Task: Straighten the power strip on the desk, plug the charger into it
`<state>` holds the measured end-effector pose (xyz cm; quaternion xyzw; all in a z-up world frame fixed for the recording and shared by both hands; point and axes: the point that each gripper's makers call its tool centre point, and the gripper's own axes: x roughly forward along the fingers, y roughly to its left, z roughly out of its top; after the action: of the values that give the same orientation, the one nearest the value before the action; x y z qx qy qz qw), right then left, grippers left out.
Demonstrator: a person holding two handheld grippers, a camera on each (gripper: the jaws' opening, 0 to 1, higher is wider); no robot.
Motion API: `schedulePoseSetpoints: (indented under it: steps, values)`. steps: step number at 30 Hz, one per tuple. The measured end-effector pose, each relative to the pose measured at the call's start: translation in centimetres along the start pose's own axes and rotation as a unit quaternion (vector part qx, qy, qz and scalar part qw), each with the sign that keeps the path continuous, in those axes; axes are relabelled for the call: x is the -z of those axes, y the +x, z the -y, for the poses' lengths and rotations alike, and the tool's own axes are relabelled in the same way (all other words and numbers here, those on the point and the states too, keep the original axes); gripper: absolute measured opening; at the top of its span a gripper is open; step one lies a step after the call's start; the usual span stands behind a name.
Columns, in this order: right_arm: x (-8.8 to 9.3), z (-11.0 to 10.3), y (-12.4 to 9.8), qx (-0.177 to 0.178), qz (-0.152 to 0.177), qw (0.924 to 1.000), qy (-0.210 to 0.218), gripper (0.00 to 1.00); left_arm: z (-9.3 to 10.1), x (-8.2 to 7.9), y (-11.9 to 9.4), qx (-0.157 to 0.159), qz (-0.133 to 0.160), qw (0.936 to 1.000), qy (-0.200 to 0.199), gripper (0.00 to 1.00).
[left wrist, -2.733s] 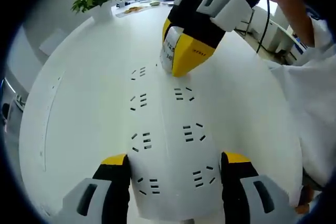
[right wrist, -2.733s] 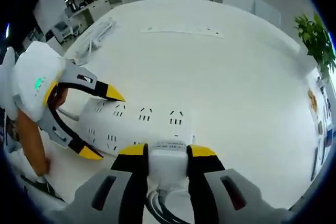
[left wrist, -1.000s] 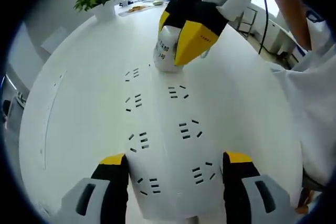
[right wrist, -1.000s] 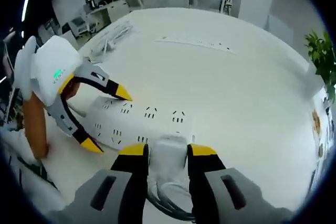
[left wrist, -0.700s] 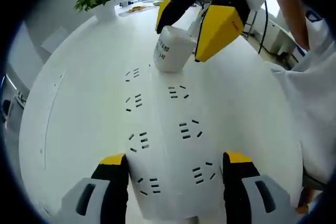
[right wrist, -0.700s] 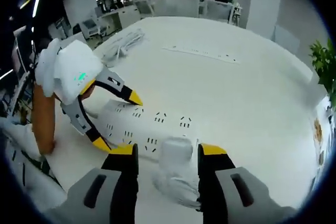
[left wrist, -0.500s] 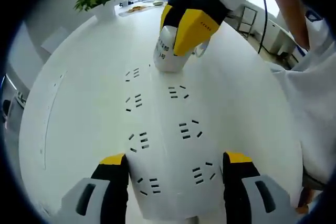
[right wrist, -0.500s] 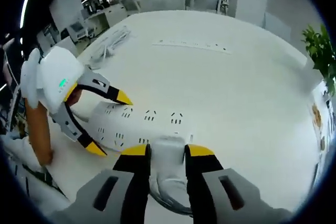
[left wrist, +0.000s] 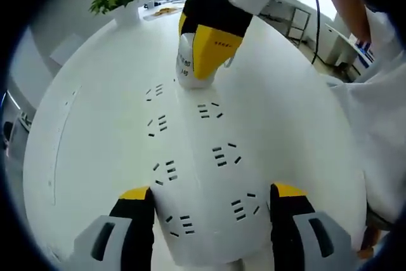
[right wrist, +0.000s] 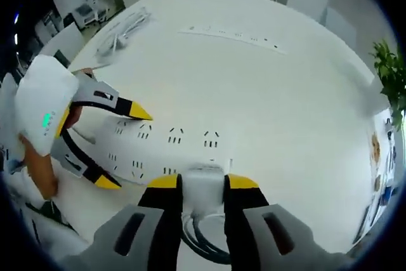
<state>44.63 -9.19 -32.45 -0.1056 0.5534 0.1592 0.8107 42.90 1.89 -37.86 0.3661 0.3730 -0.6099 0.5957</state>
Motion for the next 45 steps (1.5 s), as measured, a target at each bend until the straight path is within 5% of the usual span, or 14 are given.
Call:
schedulePoseSetpoints:
  steps: [11, 21, 27, 31, 34, 36, 39, 41, 43, 45]
  values:
    - [-0.7, 0.7, 1.3, 0.023, -0.019, 0.9995, -0.006, 0.23, -0.2, 0.2, 0.0, -0.008, -0.009, 0.9999, -0.012, 0.77]
    - [-0.5, 0.6, 1.7, -0.003, -0.008, 0.9999, -0.007, 0.26, -0.2, 0.2, 0.0, -0.009, -0.006, 0.9998, -0.018, 0.77]
    - [-1.4, -0.1, 1.4, -0.032, 0.052, 0.9933, -0.098, 0.35, -0.3, 0.1, 0.0, -0.009, -0.004, 0.9998, -0.019, 0.78]
    - [-1.2, 0.1, -1.1, -0.010, 0.091, 0.9608, -0.262, 0.38, -0.2, 0.1, 0.1, -0.009, -0.004, 0.9998, -0.020, 0.78]
    - [-1.5, 0.3, -2.7, 0.017, 0.100, 0.9221, -0.374, 0.45, -0.1, 0.0, 0.1, -0.009, -0.005, 0.9997, -0.020, 0.78]
    - [-1.5, -0.5, -3.2, 0.009, 0.112, 0.8992, -0.423, 0.38, -0.1, 0.0, 0.1, -0.009, -0.006, 0.9997, -0.020, 0.78]
    - [-1.8, -0.6, -3.6, 0.013, 0.123, 0.8821, -0.455, 0.39, 0.0, 0.0, 0.1, -0.010, -0.006, 0.9997, -0.021, 0.78]
    - [-1.9, -0.9, -3.5, 0.010, 0.128, 0.8603, -0.493, 0.40, 0.0, -0.1, 0.1, -0.010, -0.006, 0.9997, -0.022, 0.78]
    - [-1.8, -0.9, -3.2, 0.018, 0.123, 0.8480, -0.515, 0.41, 0.1, -0.1, 0.1, -0.010, -0.006, 0.9997, -0.022, 0.78]
    - [-1.6, -1.2, -2.7, 0.013, 0.116, 0.8224, -0.557, 0.40, 0.1, -0.2, 0.1, -0.011, -0.006, 0.9996, -0.024, 0.78]
